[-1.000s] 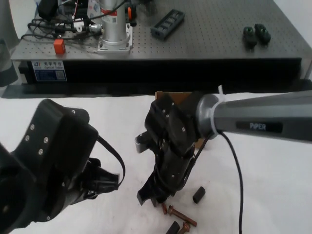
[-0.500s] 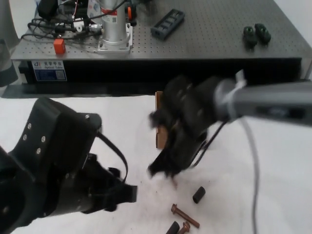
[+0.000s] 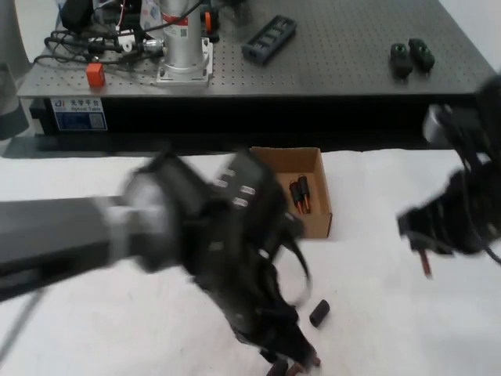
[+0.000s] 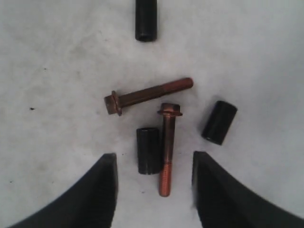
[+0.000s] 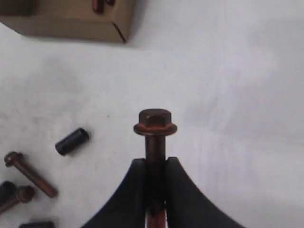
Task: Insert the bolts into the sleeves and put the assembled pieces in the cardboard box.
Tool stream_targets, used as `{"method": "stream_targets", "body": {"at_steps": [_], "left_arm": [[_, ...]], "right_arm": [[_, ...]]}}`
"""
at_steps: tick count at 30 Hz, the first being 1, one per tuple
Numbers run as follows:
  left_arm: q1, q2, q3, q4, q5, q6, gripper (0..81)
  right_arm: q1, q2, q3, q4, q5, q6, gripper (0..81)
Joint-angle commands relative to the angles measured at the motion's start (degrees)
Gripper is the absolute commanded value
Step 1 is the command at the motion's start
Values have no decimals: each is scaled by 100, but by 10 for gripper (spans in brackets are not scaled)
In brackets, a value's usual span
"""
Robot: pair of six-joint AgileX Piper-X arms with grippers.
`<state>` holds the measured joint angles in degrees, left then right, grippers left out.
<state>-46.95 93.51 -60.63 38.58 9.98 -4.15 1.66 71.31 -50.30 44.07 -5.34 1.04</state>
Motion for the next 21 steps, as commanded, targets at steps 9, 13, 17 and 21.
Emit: {"method": "stream_targets", "body": {"at_steps": [9,13,17,21], "left_arm": [[-192,1166,-628,758,-680,789,357],[-192,1163,-628,368,-665,789,357],[-192,1163,-628,269,-438,789,357],[-192,1163,-628,188,-420,879,357]], "right_arm": [[-283,-1026,1372,277,-298,-70,47],[-283,-1026,1426,266,-313,-70,47],[-283,-1026,1422,253,-313,-70,47],[-283,-1026,1422,239,-313,-70,47]]}}
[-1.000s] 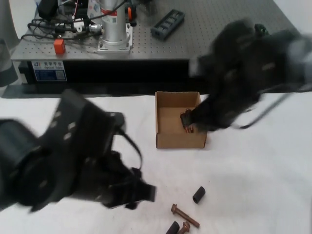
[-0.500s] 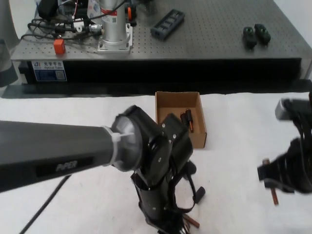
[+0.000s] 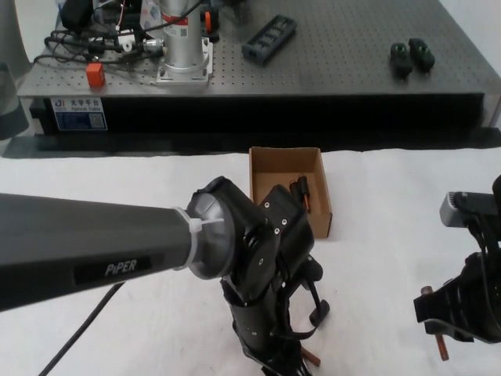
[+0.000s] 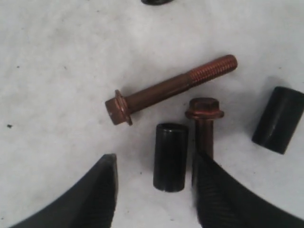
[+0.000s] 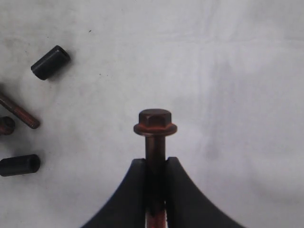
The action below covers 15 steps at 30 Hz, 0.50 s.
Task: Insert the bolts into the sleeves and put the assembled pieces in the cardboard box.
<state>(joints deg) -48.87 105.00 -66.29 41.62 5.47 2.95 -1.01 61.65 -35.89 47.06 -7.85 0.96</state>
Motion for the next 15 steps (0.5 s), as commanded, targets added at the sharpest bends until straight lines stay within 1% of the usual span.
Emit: {"method": "stream_targets", "body": {"at_steps": [1,10,13,15], "left_arm": [[0,14,-62,-165,33,229,357],[0,184,-62,-217,-92,913,357],[0,263,-62,-206,-141,979,354],[0,297,-62,-206,-274,1019,316]], "right_arm": [[-16,-60,-20,-62,-62,-62,47],[-16,-60,-20,-62,-88,-62,47],[-16,-60,-20,-62,-88,-62,47],[-16,-60,-20,-62,-88,-62,47]]}}
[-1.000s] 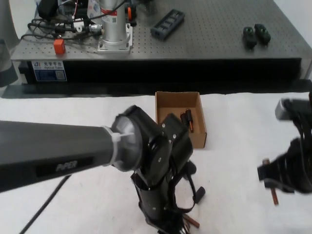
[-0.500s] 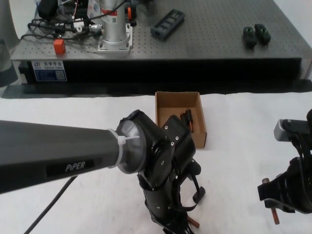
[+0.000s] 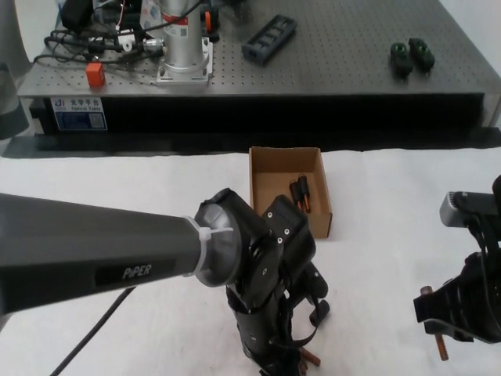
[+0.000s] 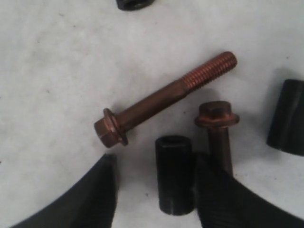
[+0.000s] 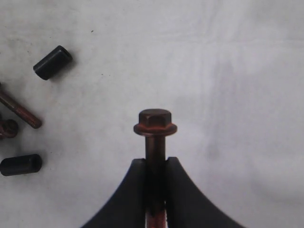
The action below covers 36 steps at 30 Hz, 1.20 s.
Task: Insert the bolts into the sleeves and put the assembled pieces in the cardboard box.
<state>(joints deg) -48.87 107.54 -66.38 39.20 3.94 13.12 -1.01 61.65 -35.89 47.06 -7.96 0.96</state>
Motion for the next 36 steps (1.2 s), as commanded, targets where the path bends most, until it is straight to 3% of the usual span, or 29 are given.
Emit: {"method": "stream_targets", "body": {"at_steps": [1,8,12,15,19,22,25,30,36], "left_arm": [[0,49,-53,36,-115,60,281],[0,46,-53,-183,-60,158,11],[34,-259,-102,-119,-218,-518,6],[176,-939,88,-289,-126,-1206,6],[370,-2028,832,-1196,996,-1678,6],[384,-2709,1426,-2073,1952,-1945,6],[384,-3148,1869,-3011,2384,-2527,6],[384,-3518,2081,-3598,2357,-2750,6],[384,-3615,2079,-3704,1919,-2871,6]], "right_arm": [[-16,-60,-20,-62,-78,-62,47],[-16,-60,-20,-77,-115,-62,47],[-16,-152,-20,-505,-1213,-13,47],[-16,-248,-20,-1205,-2142,652,47],[130,-290,-20,-2678,-2645,1890,47],[566,-290,-20,-4071,-2650,2719,47],[1151,-290,-20,-5129,-2290,3311,47],[1677,-290,-20,-5495,-1730,3506,47],[1853,-290,-20,-5380,-1702,3506,47]]}}
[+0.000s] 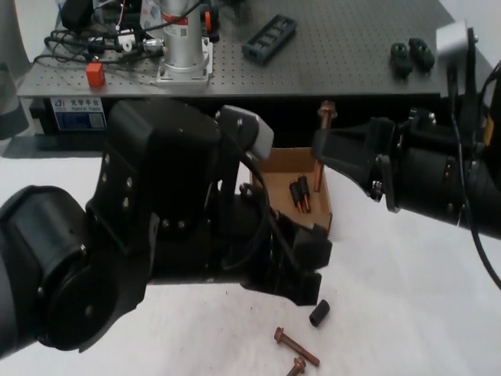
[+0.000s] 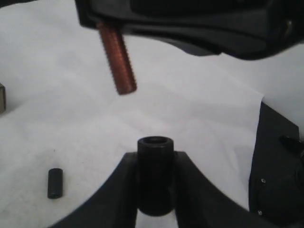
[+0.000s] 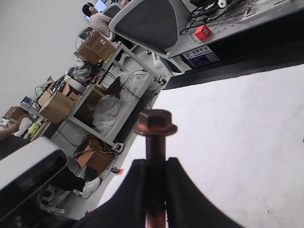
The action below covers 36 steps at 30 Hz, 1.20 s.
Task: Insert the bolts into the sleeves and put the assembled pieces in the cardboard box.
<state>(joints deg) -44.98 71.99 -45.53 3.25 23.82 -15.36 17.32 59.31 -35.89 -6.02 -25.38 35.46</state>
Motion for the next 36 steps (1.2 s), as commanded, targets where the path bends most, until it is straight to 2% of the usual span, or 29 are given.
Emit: {"method": "stream_targets", "body": {"at_steps": [1,6,18,27,30,33,35,36], "left_arm": [[-5,-59,-5,-176,-69,-99,6],[-5,-89,-5,-265,-418,-310,6],[-5,-88,-5,-645,-665,-556,6],[-5,-88,-5,-815,-958,-682,6],[-5,-88,-5,-997,-968,-682,6],[-5,-88,-5,-1027,-968,-640,6],[-5,-88,-5,-1027,-947,-568,6],[-5,-88,-5,-1027,-950,-477,6]], "right_arm": [[20,-56,-20,-73,40,56,47],[18,-56,-20,-33,132,46,47],[18,-56,-20,102,123,-31,47],[18,-56,-20,255,-271,-79,47],[18,-56,-20,272,-486,-229,5],[18,-56,-20,227,-697,-382,216],[18,-56,-32,216,-697,-382,392],[18,-56,-32,216,-697,-370,432]]}}
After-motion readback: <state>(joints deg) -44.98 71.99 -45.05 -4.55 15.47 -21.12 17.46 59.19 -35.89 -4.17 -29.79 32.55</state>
